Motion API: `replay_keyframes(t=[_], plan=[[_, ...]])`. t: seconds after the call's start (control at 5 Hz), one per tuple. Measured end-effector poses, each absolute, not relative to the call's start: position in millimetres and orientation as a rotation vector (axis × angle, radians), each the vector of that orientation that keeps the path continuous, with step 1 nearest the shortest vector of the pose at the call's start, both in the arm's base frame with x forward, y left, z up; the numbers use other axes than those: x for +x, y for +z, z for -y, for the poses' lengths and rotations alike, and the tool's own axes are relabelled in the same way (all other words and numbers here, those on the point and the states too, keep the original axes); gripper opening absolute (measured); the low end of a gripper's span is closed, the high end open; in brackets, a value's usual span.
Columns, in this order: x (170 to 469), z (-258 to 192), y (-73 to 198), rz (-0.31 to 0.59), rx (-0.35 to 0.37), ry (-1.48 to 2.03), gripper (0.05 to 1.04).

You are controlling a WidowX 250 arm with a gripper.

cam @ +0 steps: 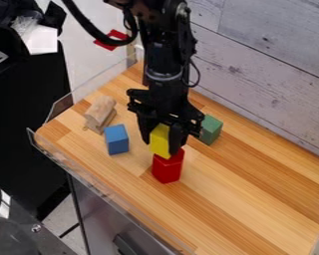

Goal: Place yellow cube on top of hexagon

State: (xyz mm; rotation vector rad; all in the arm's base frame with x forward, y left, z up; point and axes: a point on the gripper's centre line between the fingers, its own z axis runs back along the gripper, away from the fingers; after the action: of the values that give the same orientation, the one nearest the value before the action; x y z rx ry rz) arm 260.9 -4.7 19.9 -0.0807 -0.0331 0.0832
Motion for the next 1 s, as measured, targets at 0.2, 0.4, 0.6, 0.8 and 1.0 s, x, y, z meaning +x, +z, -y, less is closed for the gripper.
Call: replay_keyframes(t=[0.2, 0.4, 0.6, 0.8, 1.0], plan=[[261.8, 6.1, 20.5, 0.038, -0.073, 0.085, 0.577], [262.7, 8.1, 18.8, 0.041, -0.063, 0.084, 0.577], [262.5, 10.6, 18.1, 0.041, -0.061, 0.081, 0.577], [262.9, 10.6, 18.1, 0.043, -0.061, 0.098, 0.577], [263.3, 10.5, 17.2, 0.041, -0.061, 0.106, 0.577]])
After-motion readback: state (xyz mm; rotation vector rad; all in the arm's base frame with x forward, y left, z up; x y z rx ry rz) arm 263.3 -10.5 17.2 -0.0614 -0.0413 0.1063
